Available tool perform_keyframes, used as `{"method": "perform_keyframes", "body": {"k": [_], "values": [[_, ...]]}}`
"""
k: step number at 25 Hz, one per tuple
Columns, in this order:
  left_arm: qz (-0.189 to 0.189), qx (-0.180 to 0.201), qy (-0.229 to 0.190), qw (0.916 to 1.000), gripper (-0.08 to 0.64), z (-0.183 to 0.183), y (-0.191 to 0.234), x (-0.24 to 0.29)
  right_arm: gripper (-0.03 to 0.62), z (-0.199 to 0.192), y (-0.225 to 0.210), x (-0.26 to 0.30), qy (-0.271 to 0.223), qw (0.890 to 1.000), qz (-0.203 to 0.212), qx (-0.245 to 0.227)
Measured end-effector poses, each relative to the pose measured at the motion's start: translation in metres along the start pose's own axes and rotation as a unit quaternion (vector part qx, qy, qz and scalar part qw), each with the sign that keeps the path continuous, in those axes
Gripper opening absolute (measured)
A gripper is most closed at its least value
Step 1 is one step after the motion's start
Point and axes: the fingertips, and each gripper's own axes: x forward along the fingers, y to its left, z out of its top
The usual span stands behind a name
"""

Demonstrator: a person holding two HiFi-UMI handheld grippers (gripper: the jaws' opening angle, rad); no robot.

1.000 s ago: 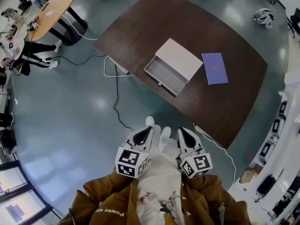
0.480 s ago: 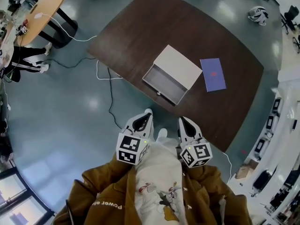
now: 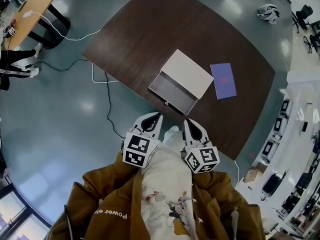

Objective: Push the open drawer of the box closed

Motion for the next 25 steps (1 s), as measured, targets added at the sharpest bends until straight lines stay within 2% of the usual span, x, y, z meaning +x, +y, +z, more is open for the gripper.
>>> {"method": "perform_keyframes", "body": {"k": [7,11,15,19,25], "values": [[0.006,-0.010,0.025,0.9996,0.006,-0.005,0.008,0.029,0.006,-0.006,-0.025,0.017,0.025,0.999,-0.001,0.031],[0.008,-0.019,0.058,0.9981,0.006,-0.018,0.011,0.050,0.006,-0.019,-0.046,0.029,0.048,0.997,0.004,0.063],[0.015,-0.003,0.099,0.9949,0.006,-0.032,0.023,0.071,0.006,-0.037,-0.056,0.045,0.077,0.993,0.003,0.090],[0.020,-0.004,0.144,0.9894,0.006,-0.061,0.026,0.089,0.006,-0.061,-0.065,0.053,0.117,0.986,0.003,0.119],[0.022,-0.043,0.185,0.9816,0.006,-0.087,0.040,0.114,0.006,-0.095,-0.071,0.069,0.179,0.969,-0.003,0.167]]}}
